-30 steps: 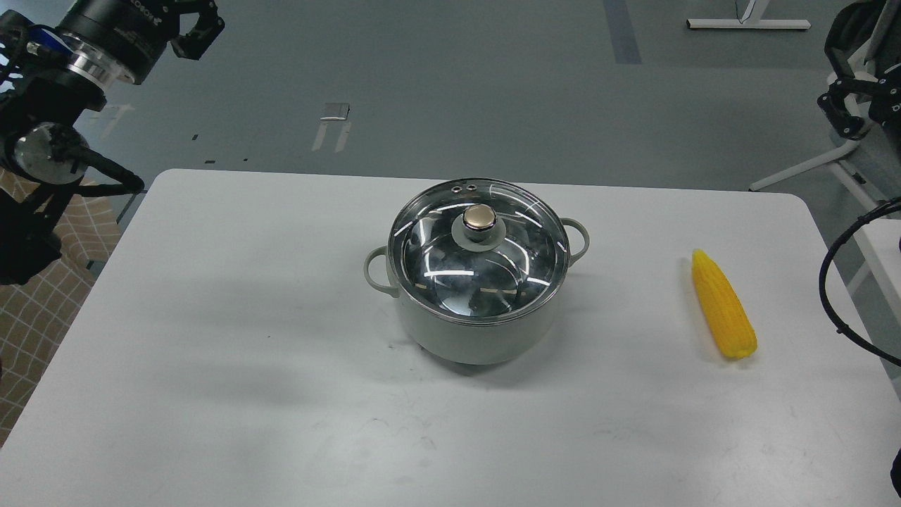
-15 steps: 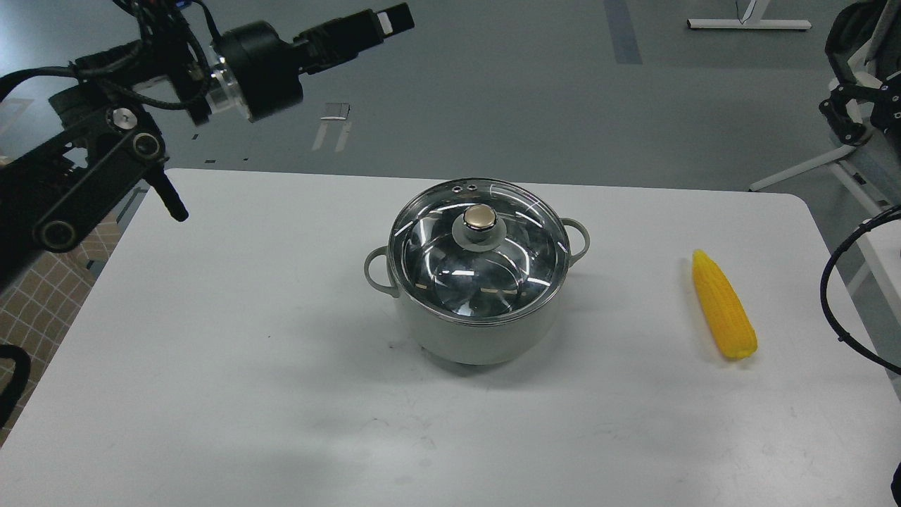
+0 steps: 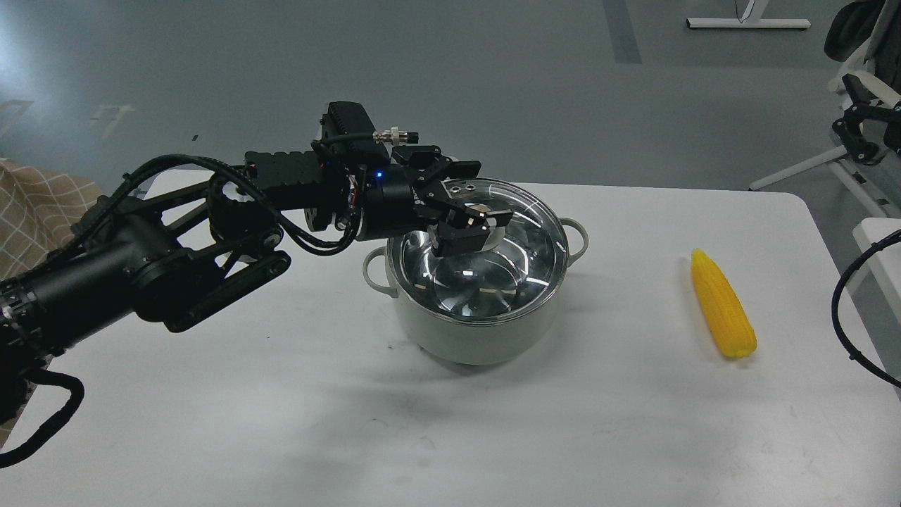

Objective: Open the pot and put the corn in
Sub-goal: 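Reach the left gripper over the pot toward the lid's wooden knob, then grasp the glass lid's wooden knob with the left gripper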

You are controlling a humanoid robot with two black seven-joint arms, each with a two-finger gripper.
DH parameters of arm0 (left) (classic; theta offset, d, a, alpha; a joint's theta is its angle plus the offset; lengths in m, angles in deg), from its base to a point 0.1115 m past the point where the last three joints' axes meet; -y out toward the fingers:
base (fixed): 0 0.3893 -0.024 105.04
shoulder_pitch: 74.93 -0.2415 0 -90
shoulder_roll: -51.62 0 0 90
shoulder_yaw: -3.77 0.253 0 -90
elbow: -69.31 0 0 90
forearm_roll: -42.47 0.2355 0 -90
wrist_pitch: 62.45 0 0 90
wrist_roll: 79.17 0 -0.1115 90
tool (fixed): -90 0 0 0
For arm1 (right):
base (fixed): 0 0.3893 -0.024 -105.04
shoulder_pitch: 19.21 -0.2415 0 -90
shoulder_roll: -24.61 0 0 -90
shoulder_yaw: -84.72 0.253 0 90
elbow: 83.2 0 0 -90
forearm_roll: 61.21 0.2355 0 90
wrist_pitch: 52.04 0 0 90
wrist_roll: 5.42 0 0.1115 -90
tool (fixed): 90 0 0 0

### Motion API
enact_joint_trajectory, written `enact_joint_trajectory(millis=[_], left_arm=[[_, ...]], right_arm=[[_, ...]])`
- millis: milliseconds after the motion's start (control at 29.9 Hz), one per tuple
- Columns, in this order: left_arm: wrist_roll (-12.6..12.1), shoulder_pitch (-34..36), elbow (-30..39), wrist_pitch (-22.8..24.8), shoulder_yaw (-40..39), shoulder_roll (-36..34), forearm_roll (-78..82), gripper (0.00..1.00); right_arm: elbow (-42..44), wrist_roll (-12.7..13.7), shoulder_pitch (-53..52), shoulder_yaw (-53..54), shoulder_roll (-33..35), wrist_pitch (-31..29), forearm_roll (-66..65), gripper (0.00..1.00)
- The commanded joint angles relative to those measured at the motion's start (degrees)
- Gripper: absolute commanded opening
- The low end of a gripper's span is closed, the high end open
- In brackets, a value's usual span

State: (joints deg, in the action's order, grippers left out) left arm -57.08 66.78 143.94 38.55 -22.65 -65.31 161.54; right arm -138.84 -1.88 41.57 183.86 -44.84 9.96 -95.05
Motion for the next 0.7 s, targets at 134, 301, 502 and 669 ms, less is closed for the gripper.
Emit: enact_joint_trajectory(millis=[134,301,502,669], left_arm=[[0.1,-1.3,-4.6,-1.3,0.5,1.4,0.1,0.75],[0.1,-2.3,-4.8,-1.6,0.4,1.6,0.1,0.67],[0.1,-2.7,-4.8,-2.6,1.6,1.8,0.2,0.65],[0.2,-2.9,-4.8,-4.0,3.2,1.8,0.2,0.54]], right_arm=[[-0.8,0.0,0.1,0.0,-0.2,0.0,0.0,1.00],[-0.8,0.0,0.1,0.0,-0.2,0.0,0.0,1.00],[-0.8,0.0,0.4,0.0,-0.1,0.0,0.0,1.00],[-0.9,0.1,0.5,0.0,-0.2,0.0,0.0,1.00]])
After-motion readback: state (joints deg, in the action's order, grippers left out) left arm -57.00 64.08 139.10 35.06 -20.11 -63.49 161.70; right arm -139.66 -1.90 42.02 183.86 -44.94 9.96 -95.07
